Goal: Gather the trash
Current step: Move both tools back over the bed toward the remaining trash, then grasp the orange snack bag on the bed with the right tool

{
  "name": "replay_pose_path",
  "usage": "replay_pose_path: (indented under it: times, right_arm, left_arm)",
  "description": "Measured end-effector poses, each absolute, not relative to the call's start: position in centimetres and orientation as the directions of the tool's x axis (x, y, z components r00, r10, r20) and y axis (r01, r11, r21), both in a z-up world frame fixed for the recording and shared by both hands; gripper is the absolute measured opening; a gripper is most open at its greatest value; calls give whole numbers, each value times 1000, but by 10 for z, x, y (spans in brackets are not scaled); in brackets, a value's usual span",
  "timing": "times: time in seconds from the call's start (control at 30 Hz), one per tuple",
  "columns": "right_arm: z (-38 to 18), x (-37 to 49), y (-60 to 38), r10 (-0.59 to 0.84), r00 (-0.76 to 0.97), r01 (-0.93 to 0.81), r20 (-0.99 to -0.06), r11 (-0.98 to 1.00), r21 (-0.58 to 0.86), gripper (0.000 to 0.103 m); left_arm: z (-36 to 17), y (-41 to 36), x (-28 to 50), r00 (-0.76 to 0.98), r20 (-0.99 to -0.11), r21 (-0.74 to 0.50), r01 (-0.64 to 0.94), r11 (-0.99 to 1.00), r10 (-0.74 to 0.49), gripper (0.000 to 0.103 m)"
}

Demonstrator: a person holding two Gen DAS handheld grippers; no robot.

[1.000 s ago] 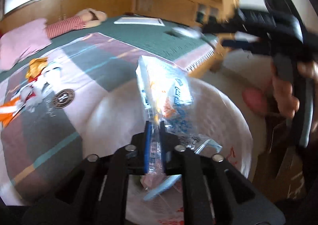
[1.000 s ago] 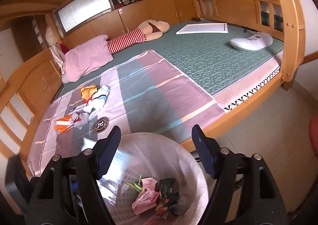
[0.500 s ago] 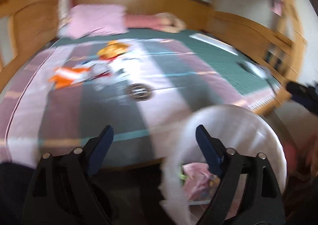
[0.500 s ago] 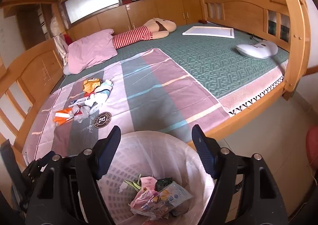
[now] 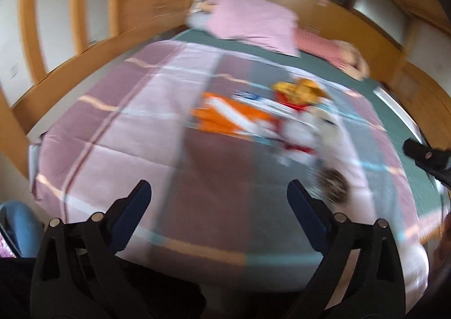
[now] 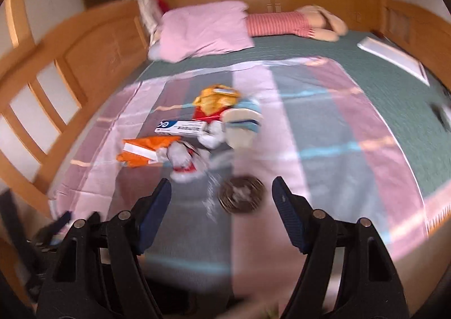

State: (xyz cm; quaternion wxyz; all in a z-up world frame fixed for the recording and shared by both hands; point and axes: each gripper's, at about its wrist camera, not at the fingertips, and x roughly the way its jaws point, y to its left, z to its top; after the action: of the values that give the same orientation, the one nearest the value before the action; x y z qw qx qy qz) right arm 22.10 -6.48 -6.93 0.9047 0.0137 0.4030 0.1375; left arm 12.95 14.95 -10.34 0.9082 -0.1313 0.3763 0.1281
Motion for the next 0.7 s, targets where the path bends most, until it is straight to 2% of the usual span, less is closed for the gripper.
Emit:
replay_pose_path:
  times: [0.07,0.1,0.17,0.3,0.33,0.37,0.43,0.57,0.63,0.7]
  right_arm:
    - [-85,248,-36,223,623,-250,-750,965,79,73]
    - [-94,262,-22,214,605,-263,-767,963,62,73]
    - [-117,289,1,171,573,-256,-801,967,23,73]
    - [-156,321,21,133,494,-268,-859,963,-5,70]
    - [-162,325,20,151,473,-276,-868,961,17,63]
    - [-167,328,20,194,443,-295,-876,953,62,40]
    - [-170,328,17,275,370,-303,-887,939,164,24]
    - [-162,305,15,512,186,-323,-839,838,440,22]
    - [-157,294,23,587,98,-359,-804,774,521,23]
    - [-153,289,30,599,77,-392,-797,753,528,40]
  left_arm:
    - [-113,179,132,671,-726,-196,-414,889,152,96]
    - [-119,194,130,650,-750,-279,-479,833,122,96]
    - [-127,206,128,659,-750,-376,-500,780,60,97]
    - [-131,213,125,670,-741,-416,-507,754,42,99]
    - [-131,213,124,669,-742,-408,-510,757,51,99]
    - [-132,213,124,665,-744,-400,-515,758,59,99]
    - [-133,212,122,661,-748,-400,-525,751,64,99]
    - [-134,218,117,669,-741,-450,-560,696,59,99]
    - [-137,222,115,672,-739,-476,-579,662,57,99]
    - [-138,224,113,671,-739,-489,-593,639,57,99]
